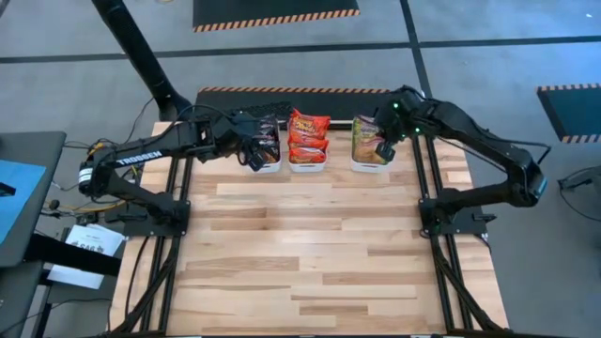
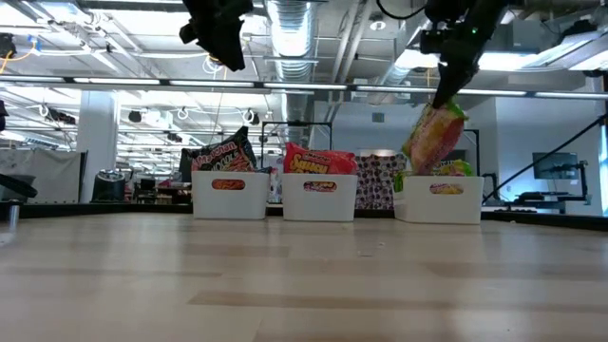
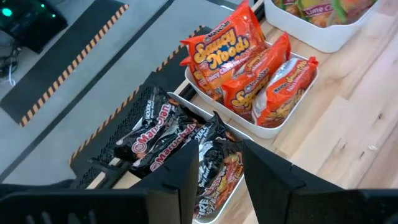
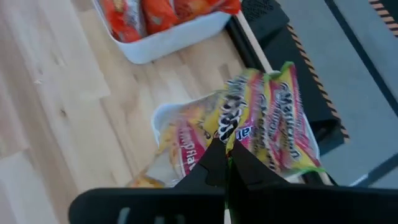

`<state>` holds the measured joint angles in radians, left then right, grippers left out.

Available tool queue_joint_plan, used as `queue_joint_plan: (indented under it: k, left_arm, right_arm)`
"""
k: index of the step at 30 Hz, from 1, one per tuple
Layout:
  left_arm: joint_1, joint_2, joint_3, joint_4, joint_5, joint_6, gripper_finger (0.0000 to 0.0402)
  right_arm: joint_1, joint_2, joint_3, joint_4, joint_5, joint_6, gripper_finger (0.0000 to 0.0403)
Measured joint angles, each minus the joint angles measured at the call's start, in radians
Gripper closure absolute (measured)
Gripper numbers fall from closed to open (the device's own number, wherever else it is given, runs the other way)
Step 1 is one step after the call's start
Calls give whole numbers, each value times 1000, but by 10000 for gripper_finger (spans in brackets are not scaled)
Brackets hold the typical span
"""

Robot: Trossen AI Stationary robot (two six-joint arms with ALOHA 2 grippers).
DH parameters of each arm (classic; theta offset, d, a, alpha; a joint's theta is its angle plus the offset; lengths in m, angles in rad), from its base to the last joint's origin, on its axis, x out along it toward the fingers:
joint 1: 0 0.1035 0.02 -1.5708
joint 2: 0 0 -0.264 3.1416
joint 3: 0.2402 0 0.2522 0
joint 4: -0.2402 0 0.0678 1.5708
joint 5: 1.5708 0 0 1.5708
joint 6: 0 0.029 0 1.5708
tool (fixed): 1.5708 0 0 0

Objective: Sort Maruchan noodles
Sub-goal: Put the green noodle pack into the right white bin

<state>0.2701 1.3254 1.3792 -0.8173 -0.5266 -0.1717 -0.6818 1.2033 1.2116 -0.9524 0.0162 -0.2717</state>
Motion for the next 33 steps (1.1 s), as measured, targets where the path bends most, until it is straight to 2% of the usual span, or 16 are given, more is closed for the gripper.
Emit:
queue_joint_plan:
  k: [6,11,16,20,24,33]
  left_arm:
    - [26,0,0,0,-2,-8,290]
    - [46,0,0,0,-2,-9,290]
    - [66,0,0,0,-3,4,290]
    - [84,0,0,0,-4,26,290]
    - [101,0,0,0,-3,36,290]
    - [129,0,-1,0,17,36,290]
  right_arm:
    - [-74,34,-1,-1,-73,-73,394]
    - [-70,101,-1,20,-97,-105,394]
    - [-61,159,-1,20,-90,-129,394]
    - [-67,195,-1,17,-23,-112,388]
    - [-67,226,-1,6,32,-88,361]
    - [-66,239,2,-36,41,-4,275]
